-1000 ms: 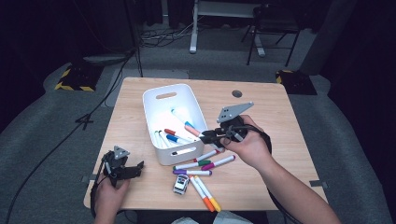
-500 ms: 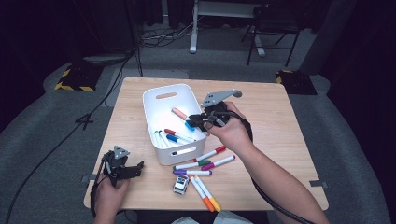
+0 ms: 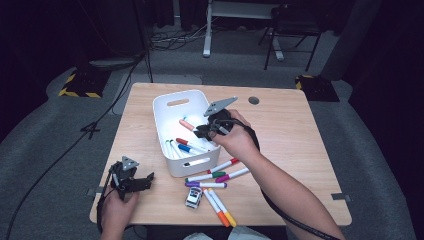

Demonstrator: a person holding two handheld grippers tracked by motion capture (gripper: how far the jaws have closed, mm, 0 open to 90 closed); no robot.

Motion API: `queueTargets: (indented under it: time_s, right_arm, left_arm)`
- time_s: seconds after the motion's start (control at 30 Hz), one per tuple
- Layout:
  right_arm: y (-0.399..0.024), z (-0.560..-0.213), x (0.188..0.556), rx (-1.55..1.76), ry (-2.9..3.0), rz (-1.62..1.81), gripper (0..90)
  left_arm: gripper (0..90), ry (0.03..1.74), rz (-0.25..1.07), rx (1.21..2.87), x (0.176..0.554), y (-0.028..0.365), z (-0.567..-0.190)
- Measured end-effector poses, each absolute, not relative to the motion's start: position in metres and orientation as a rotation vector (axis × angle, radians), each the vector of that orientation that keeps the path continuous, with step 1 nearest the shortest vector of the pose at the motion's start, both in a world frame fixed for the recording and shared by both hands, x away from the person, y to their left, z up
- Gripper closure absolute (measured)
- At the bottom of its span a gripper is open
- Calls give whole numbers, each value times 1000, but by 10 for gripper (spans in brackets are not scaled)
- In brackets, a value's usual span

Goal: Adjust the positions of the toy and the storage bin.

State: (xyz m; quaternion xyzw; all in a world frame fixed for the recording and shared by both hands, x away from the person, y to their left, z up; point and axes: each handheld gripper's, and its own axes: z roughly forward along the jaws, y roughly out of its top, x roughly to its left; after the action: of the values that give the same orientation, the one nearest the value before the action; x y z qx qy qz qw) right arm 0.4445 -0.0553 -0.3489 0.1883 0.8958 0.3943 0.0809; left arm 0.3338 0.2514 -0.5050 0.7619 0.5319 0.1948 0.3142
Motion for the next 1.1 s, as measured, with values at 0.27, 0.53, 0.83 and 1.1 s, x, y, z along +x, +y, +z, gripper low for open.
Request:
queueTargets:
  time_s: [0.27,0.53,0.83,1.1]
  right_arm:
    - [-55,-355,447,582,2717,1104,772]
    - [-47,-364,446,576,2749,1027,771]
    - [-42,-371,450,606,2778,988,771]
    - [-39,-372,451,615,2784,960,772]
  left_arm:
    - [145,1402,513,2008,334,251,-505]
    - [145,1402,513,2008,334,251,-505]
    - [145,1402,514,2008,334,251,-505]
    - [145,1402,513,2009,334,251,-505]
